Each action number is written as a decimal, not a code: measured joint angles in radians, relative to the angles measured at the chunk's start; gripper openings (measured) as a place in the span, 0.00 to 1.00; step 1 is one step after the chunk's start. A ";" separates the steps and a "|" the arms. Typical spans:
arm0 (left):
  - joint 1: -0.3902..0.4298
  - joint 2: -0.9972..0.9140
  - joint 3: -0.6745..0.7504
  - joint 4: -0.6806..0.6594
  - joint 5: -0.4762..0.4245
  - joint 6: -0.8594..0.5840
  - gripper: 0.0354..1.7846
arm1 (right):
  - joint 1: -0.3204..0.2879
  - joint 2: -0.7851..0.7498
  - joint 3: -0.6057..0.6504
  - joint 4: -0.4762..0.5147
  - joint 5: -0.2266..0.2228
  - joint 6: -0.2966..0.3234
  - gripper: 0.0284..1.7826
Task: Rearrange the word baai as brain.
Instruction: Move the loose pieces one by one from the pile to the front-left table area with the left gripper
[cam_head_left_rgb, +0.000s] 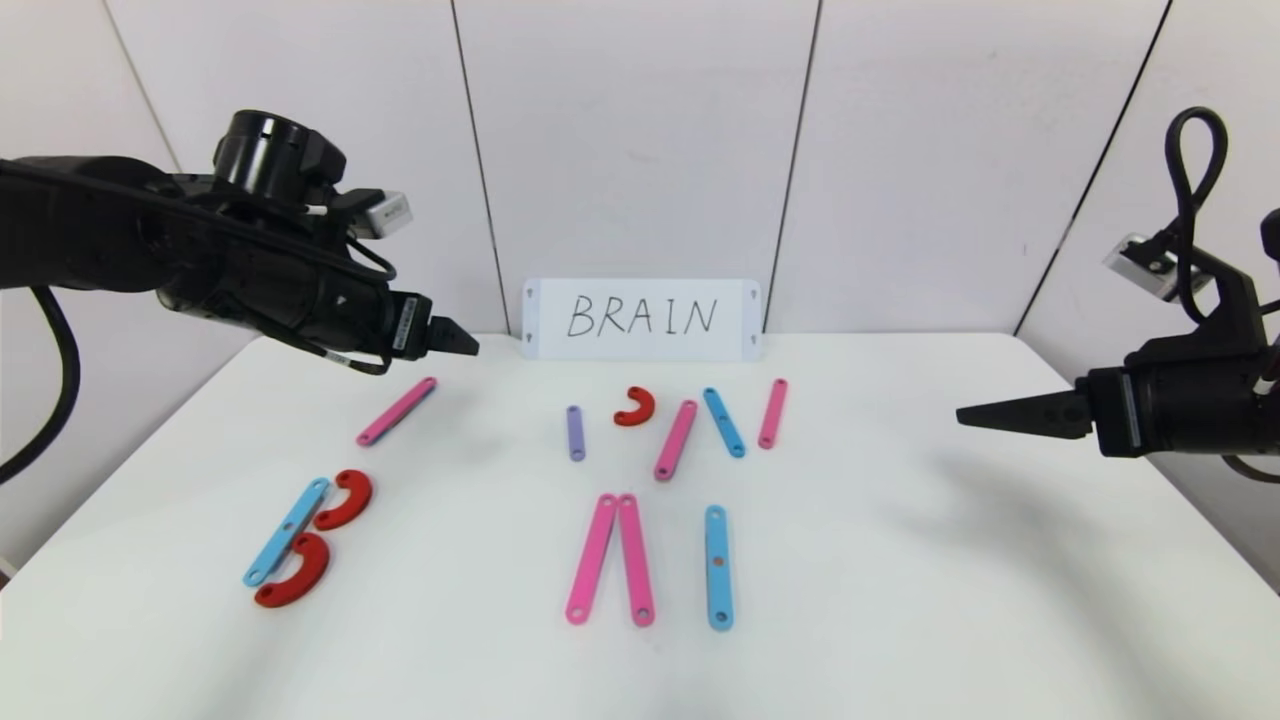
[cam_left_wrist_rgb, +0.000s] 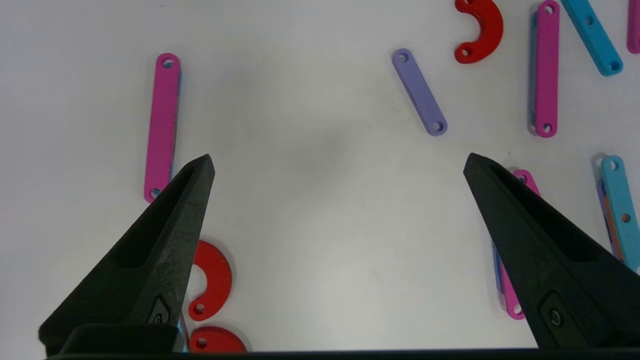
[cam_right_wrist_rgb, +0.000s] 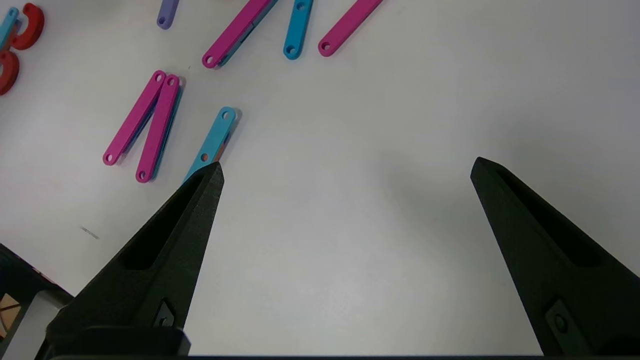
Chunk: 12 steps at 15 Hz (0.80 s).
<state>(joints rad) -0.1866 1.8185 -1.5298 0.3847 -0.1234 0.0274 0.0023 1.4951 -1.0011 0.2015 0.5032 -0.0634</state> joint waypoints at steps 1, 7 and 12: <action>0.020 0.013 -0.013 0.000 0.000 0.008 0.98 | 0.003 0.000 0.001 0.000 -0.001 0.000 0.97; 0.159 0.154 -0.090 0.001 0.007 0.036 0.98 | 0.006 0.002 0.007 0.000 0.000 0.000 0.97; 0.236 0.296 -0.154 0.001 0.006 0.044 0.98 | 0.010 0.004 0.008 0.000 0.001 0.000 0.97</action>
<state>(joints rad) 0.0494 2.1147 -1.6836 0.3853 -0.1172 0.0715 0.0119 1.4996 -0.9928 0.2015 0.5045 -0.0634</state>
